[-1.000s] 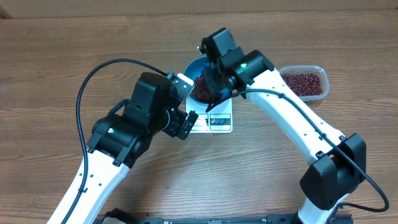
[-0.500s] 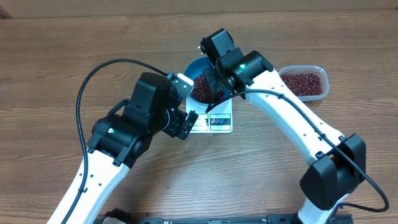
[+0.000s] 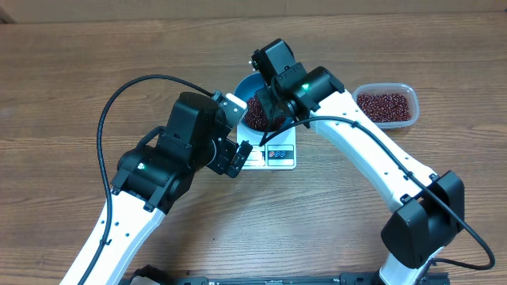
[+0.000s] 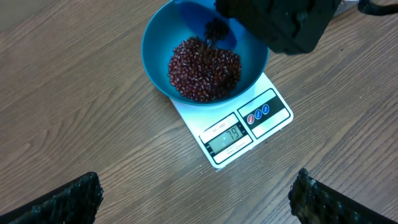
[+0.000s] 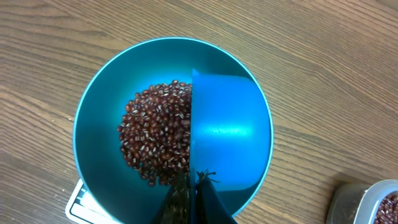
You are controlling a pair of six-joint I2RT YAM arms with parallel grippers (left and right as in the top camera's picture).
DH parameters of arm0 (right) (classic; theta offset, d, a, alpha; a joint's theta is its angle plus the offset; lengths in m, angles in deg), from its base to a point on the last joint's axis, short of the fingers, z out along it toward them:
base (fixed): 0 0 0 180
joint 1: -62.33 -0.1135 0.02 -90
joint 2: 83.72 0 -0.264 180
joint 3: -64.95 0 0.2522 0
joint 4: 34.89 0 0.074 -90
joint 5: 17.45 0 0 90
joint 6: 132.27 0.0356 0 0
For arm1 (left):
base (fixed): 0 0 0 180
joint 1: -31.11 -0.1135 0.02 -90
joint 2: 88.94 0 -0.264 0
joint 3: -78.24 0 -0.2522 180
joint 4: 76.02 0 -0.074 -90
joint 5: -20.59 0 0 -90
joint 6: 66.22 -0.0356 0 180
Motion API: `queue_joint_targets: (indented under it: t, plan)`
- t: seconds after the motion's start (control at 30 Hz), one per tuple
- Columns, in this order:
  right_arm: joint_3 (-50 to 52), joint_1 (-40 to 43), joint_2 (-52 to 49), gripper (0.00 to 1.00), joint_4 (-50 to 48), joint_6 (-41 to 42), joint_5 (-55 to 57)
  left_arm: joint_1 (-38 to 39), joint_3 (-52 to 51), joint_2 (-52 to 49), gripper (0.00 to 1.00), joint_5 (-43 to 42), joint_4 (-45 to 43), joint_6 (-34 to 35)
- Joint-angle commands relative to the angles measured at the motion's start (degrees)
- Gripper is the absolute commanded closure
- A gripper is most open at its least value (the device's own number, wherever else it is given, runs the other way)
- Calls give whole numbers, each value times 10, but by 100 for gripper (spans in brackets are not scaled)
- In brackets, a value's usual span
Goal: Scoop item into bowl and weigh 150g on scale
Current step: 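Tip the scoop to pour beans into the teal bowl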
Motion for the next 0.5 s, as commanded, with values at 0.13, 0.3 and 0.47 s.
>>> queue_joint_targets:
  t: [0.13, 0.3, 0.47]
  plan:
    - [-22, -7, 1, 96, -4, -10, 11, -3, 13, -3, 1, -7, 0, -7]
    - [-22, -7, 1, 96, -4, -13, 21, -3, 13, -3, 0, -7, 0, -7]
    - [-22, -7, 1, 96, -5, -25, 22, -3, 13, -3, 1, -7, 0, -7]
